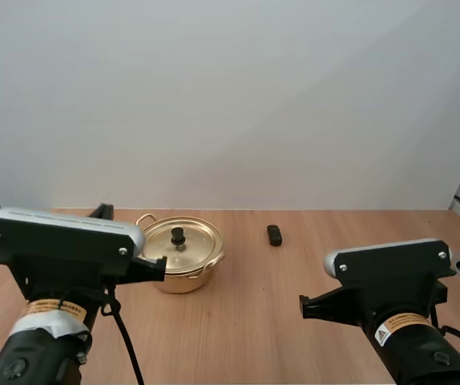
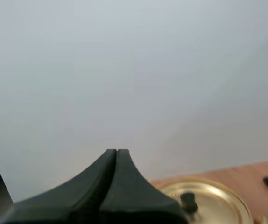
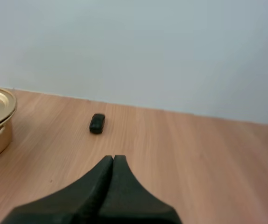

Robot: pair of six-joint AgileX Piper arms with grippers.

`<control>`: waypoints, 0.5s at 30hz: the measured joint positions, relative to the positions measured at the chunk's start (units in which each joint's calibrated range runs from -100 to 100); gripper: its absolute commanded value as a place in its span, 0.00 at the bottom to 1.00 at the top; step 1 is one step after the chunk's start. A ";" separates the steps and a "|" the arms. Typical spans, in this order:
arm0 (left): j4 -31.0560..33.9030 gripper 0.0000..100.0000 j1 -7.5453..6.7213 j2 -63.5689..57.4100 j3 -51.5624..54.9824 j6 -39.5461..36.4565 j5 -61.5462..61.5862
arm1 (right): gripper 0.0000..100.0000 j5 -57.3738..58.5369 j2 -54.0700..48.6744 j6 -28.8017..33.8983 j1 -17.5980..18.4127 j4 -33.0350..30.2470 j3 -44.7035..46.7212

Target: Open the pot, put the car inside, and close it

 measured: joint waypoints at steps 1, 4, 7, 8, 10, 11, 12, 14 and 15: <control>-0.40 0.00 0.40 0.00 -2.10 0.89 -1.56 | 0.00 0.18 0.00 0.00 0.00 -1.80 -1.88; -1.66 0.00 0.80 0.00 -7.12 1.41 -2.28 | 0.00 2.21 0.00 0.41 0.00 -6.11 -7.03; -2.45 0.00 0.80 1.60 -14.27 1.32 1.22 | 0.00 8.75 0.00 0.13 0.00 -11.39 -13.70; -2.98 0.00 0.80 2.53 -16.38 2.03 3.48 | 0.00 9.60 0.00 -0.52 0.00 -12.48 -15.85; -5.18 0.00 0.80 5.31 -20.18 3.94 8.86 | 0.00 10.78 1.02 -2.55 0.00 -13.54 -20.04; -6.87 0.00 0.80 7.27 -22.21 5.42 11.67 | 0.00 11.74 2.10 -4.07 0.00 -13.66 -22.16; -8.61 0.00 0.80 9.02 -24.13 6.65 13.75 | 0.00 13.30 3.34 -5.67 0.00 -13.31 -24.04; -12.11 0.00 0.88 13.02 -27.68 9.78 19.41 | 0.00 17.74 6.21 -8.48 0.00 -11.97 -26.86; -13.54 0.00 0.88 14.97 -28.99 11.30 21.43 | 0.00 20.82 7.70 -10.03 0.00 -10.65 -28.09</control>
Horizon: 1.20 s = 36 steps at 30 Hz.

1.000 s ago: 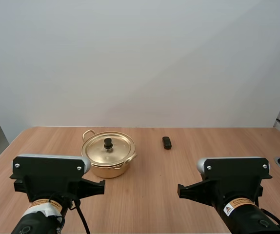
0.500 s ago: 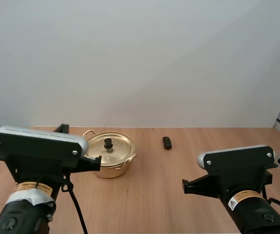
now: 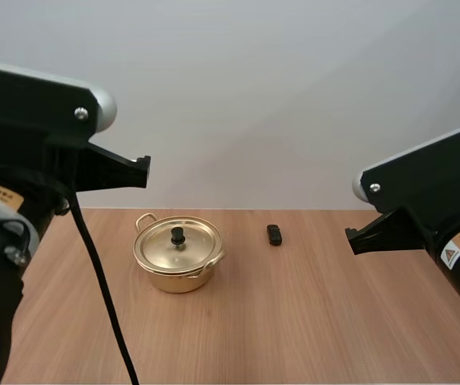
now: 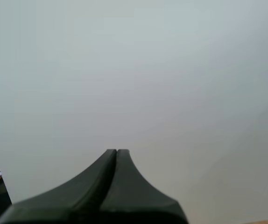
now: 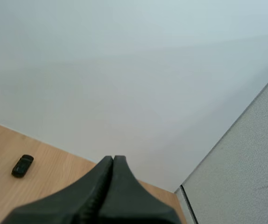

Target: Open the pot, put the car inside, and close it

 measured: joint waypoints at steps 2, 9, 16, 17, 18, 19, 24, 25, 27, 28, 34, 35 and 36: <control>-3.57 0.00 0.00 3.60 -3.03 3.14 5.64 | 0.00 4.72 2.35 -2.79 0.00 2.99 -1.61; -12.69 0.16 0.00 17.10 -11.96 13.12 23.50 | 0.00 22.41 3.78 -13.31 -1.40 15.19 -1.88; -12.35 0.89 0.00 30.39 -16.02 21.60 41.92 | 0.00 25.94 3.78 -20.21 -1.57 26.95 -1.88; -12.35 0.91 0.00 32.40 -16.02 21.85 44.49 | 0.00 25.94 3.78 -20.21 -1.57 28.72 -1.88; -12.35 0.90 0.00 34.42 -16.02 21.85 46.08 | 0.00 25.94 3.78 -20.21 -1.57 30.48 -1.88; -12.35 0.90 0.00 36.04 -16.02 21.60 46.99 | 0.00 25.94 3.78 -20.21 -1.57 31.90 -1.88; -12.64 0.90 0.00 45.66 -16.14 19.58 45.82 | 0.00 25.94 3.78 -20.21 -1.67 36.78 -1.88; -13.12 0.90 0.00 47.67 -16.14 19.58 45.28 | 0.00 25.94 3.78 -20.21 -1.83 36.91 -1.88; -13.93 0.90 0.00 51.71 -16.78 19.44 44.46 | 0.00 26.00 3.78 -20.21 -2.00 36.91 -1.88; -14.71 0.90 0.00 53.34 -17.03 19.44 44.21 | 0.00 26.17 3.78 -20.21 -2.07 36.91 -1.88; -15.70 0.90 0.00 65.08 -20.21 17.94 45.13 | 0.00 27.17 3.78 -20.21 -2.65 36.91 -1.88; -15.59 0.90 0.00 67.05 -20.52 17.93 45.13 | 0.00 27.17 3.66 -20.21 -2.79 36.91 -1.88; -15.45 0.90 0.00 68.88 -20.84 17.93 45.29 | 0.00 27.37 3.54 -20.21 -2.79 36.91 -1.88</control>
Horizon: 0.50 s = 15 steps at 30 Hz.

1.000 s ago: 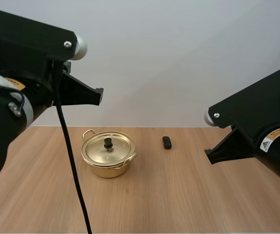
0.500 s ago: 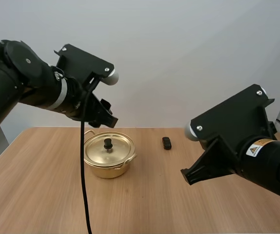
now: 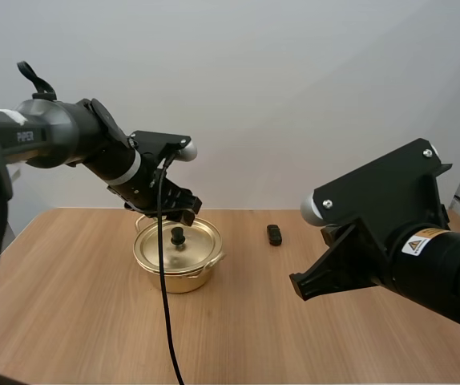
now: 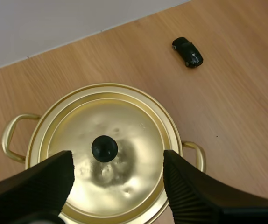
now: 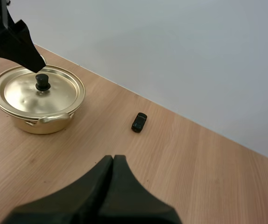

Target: Open the pot, put the car inside, and close it

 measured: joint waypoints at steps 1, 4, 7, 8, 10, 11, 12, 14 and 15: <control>0.10 0.90 0.00 1.33 -0.51 0.00 0.00 | 0.00 0.25 0.02 0.00 0.00 0.14 0.00; 0.13 0.90 0.00 4.71 -1.06 0.00 -1.38 | 0.00 0.25 0.02 0.00 -0.25 0.14 0.00; 0.13 0.87 0.00 6.54 -1.20 0.00 -3.27 | 0.00 0.25 0.02 0.00 -0.56 0.20 0.00; 0.13 0.84 0.00 6.90 -1.29 0.13 -4.36 | 0.00 0.25 0.02 0.00 -0.64 0.20 0.00; 0.13 0.76 0.00 7.66 -1.29 0.78 -5.70 | 0.00 0.25 0.02 0.00 -0.74 0.20 0.00; 0.13 0.71 0.00 8.10 -1.29 1.09 -6.36 | 0.00 0.25 0.02 0.00 -0.74 0.20 0.00; 0.13 0.67 0.00 8.41 -1.29 1.06 -6.70 | 0.00 0.68 0.02 0.00 -0.79 0.20 0.00; 0.49 0.63 0.00 9.18 -1.29 1.40 -6.87 | 0.00 0.69 0.02 0.00 -0.98 0.20 0.00; 0.49 0.63 0.00 9.44 -1.29 1.54 -7.07 | 0.00 0.69 0.02 0.00 -1.07 0.20 0.00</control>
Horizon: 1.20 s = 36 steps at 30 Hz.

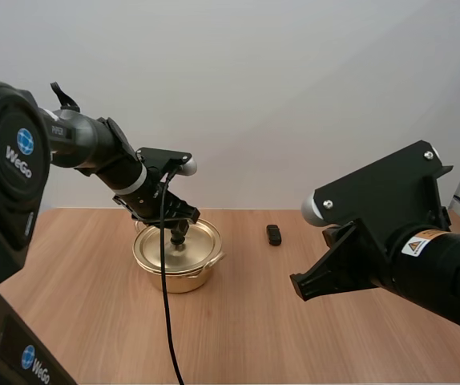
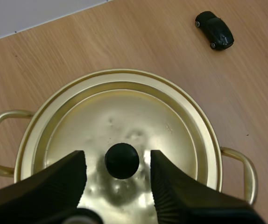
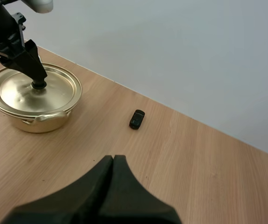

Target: Open the pot, put the car inside, and close it

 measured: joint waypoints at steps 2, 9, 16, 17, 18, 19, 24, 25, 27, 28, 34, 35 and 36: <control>0.05 0.63 0.00 1.13 0.00 0.54 0.00 | 0.00 0.14 0.00 0.00 0.00 0.00 0.00; 0.05 0.25 0.00 2.36 0.00 0.77 -1.05 | 0.00 0.14 0.00 0.00 -0.15 0.00 0.00; -2.61 0.00 0.00 0.72 0.00 3.97 -1.43 | 0.00 0.14 0.00 0.00 -0.15 0.00 0.00; -3.37 0.00 0.00 0.10 -0.24 4.20 -1.43 | 0.00 0.14 0.00 0.00 -0.15 0.00 0.00; -3.95 0.00 0.00 -0.62 -0.54 4.20 -1.43 | 0.00 0.14 0.00 0.00 -0.15 0.00 0.00; -4.23 0.00 0.00 -1.30 -1.17 4.20 -1.26 | 0.00 0.14 0.28 0.00 -0.15 0.00 0.32; -5.61 0.00 0.00 -8.51 -5.02 2.73 3.38 | 0.00 -7.68 2.72 0.00 -0.15 0.00 3.63; -5.93 0.00 0.00 -10.59 -5.75 2.22 4.34 | 0.00 -10.59 3.81 0.00 -0.15 0.00 4.39; -6.65 0.00 0.00 -14.91 -7.45 0.53 4.88 | 0.00 -15.39 6.24 0.00 -0.15 0.17 4.85; -6.78 0.00 0.00 -16.50 -7.82 -0.13 4.68 | 0.00 -18.50 7.92 0.00 -0.15 0.34 4.85; -8.01 0.00 0.00 -27.97 -8.15 -3.40 -1.35 | 0.00 -29.73 19.40 -3.01 -0.15 5.23 2.17; -8.01 0.00 0.00 -29.96 -8.15 -3.54 -2.62 | 0.00 -30.04 21.41 -3.96 -0.15 6.51 1.02; -8.01 0.00 0.18 -31.95 -8.15 -3.85 -3.88 | 0.00 -30.04 23.04 -4.98 -0.15 7.61 0.02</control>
